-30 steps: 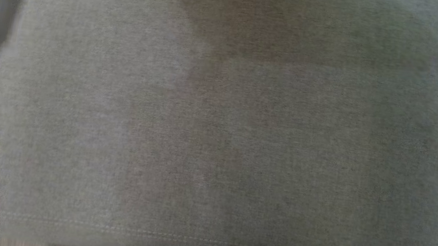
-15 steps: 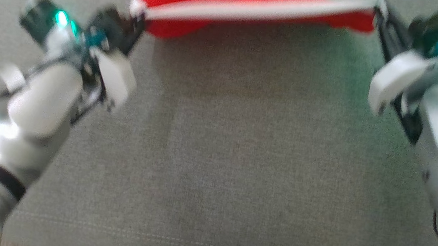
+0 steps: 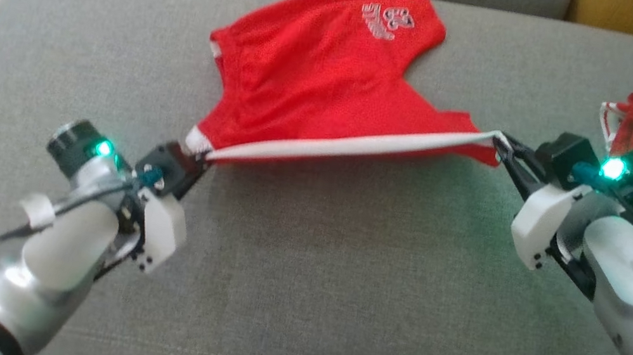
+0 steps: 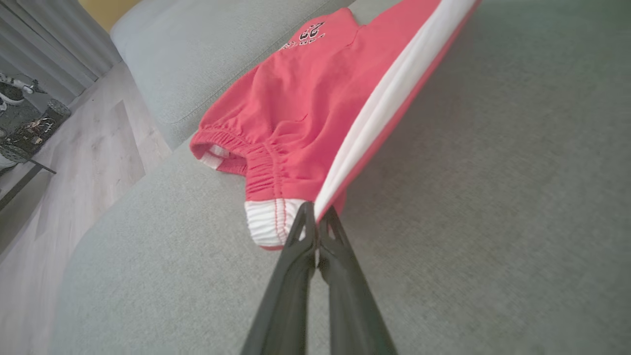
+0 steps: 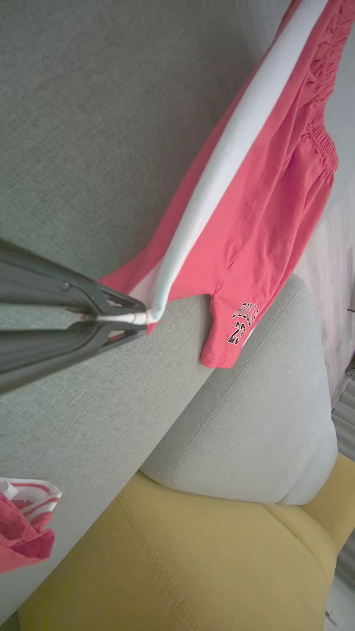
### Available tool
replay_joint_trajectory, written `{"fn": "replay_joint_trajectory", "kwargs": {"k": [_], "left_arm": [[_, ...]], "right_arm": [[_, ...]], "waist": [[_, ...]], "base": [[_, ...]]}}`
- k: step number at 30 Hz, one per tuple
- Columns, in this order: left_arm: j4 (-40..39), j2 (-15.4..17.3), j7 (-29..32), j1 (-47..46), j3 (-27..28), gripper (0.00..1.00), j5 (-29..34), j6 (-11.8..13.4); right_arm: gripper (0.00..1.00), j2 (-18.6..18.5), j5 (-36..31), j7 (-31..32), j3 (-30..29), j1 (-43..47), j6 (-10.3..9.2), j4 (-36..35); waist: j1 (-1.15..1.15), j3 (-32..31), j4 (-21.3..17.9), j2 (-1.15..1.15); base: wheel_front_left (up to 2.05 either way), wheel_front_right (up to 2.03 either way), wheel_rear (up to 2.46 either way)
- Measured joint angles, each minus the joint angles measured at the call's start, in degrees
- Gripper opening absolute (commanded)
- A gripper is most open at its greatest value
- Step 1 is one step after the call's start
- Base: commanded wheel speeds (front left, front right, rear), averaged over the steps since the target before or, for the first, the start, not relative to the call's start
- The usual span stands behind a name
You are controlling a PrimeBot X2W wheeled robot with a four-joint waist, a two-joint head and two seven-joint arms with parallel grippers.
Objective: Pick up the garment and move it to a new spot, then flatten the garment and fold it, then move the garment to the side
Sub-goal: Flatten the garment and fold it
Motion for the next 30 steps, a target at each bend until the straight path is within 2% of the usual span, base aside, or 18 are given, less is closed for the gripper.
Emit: {"fn": "replay_joint_trajectory", "kwargs": {"k": [9,15,20,30], "left_arm": [[-3.2,0.3,1.1,5.8,-3.3,0.00,-2.8,-0.1],[-8.2,1.2,3.2,10.8,-6.7,0.00,-6.8,-0.1],[-14.6,3.9,5.8,13.9,-9.9,0.00,-10.4,-0.1],[-32.0,11.4,15.8,19.8,-14.2,0.00,-18.2,-0.1]], "right_arm": [[0.00,-5.7,7.6,2.9,9.8,3.5,0.00,-5.0],[0.00,-10.8,12.2,5.8,12.6,6.1,0.00,-10.9],[0.00,-15.6,13.9,10.1,13.4,9.0,0.00,-18.2],[0.00,-27.1,17.6,21.4,13.7,15.4,0.00,-35.9]], "waist": [[0.00,-4.0,0.4,0.00],[0.00,-7.0,0.4,0.00],[0.00,-9.0,0.2,0.00],[0.00,-11.2,-0.6,0.00]], "base": [[0.00,0.00,0.00],[0.00,0.00,0.00],[0.00,0.00,0.00],[0.00,0.00,0.00]]}}
